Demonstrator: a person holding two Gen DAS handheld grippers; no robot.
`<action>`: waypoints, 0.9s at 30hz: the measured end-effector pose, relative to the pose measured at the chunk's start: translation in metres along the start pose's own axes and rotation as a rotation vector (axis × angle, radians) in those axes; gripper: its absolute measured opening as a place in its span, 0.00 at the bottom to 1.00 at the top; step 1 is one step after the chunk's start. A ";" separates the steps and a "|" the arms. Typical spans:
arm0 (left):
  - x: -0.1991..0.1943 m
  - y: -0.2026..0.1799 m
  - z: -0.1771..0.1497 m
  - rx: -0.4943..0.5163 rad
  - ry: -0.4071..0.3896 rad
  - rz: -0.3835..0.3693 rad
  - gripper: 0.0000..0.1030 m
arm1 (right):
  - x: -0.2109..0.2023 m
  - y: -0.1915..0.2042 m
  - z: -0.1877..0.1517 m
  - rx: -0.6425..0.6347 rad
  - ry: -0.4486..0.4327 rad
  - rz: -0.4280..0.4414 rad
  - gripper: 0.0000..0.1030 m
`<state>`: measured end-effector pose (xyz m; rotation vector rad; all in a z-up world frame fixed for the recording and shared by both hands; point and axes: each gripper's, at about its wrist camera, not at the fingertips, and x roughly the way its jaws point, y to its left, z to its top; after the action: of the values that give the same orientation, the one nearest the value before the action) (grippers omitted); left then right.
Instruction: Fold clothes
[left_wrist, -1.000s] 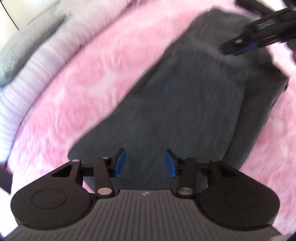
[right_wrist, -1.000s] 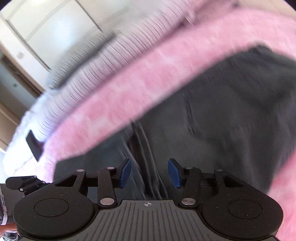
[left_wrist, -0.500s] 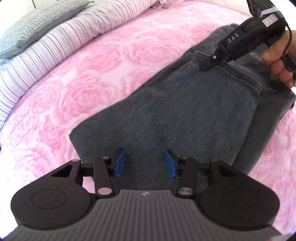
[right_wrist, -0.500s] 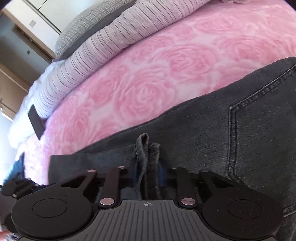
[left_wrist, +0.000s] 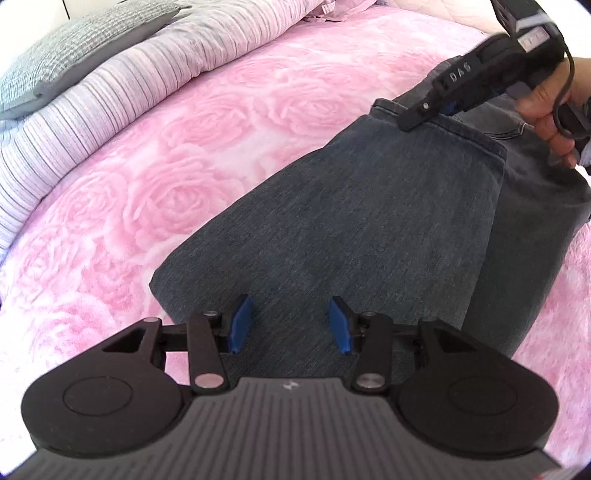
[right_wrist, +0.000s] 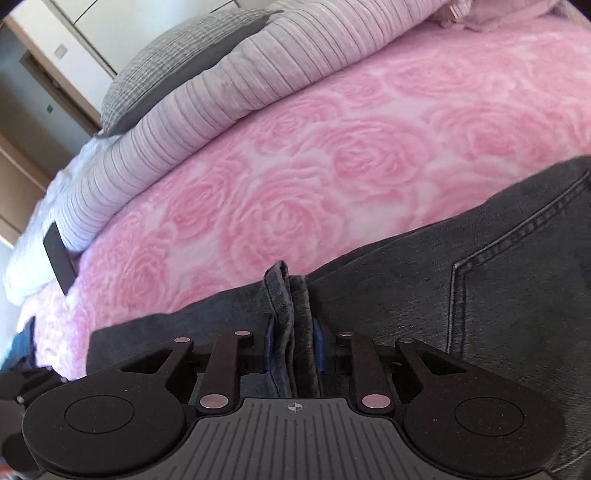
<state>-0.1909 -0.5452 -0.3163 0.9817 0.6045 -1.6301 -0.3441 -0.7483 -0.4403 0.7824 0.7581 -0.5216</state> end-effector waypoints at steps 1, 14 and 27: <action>0.002 0.000 0.001 0.004 0.005 0.000 0.41 | 0.002 0.001 0.000 -0.010 0.018 -0.011 0.19; -0.039 0.034 -0.027 -0.091 0.033 0.051 0.41 | -0.046 0.021 -0.029 0.020 -0.003 -0.171 0.53; -0.071 0.022 -0.092 0.552 0.018 0.196 0.53 | -0.039 0.278 -0.227 -0.926 0.058 -0.047 0.72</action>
<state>-0.1382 -0.4408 -0.3031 1.4056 0.0536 -1.6426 -0.2758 -0.3968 -0.3986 -0.0826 0.9566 -0.1427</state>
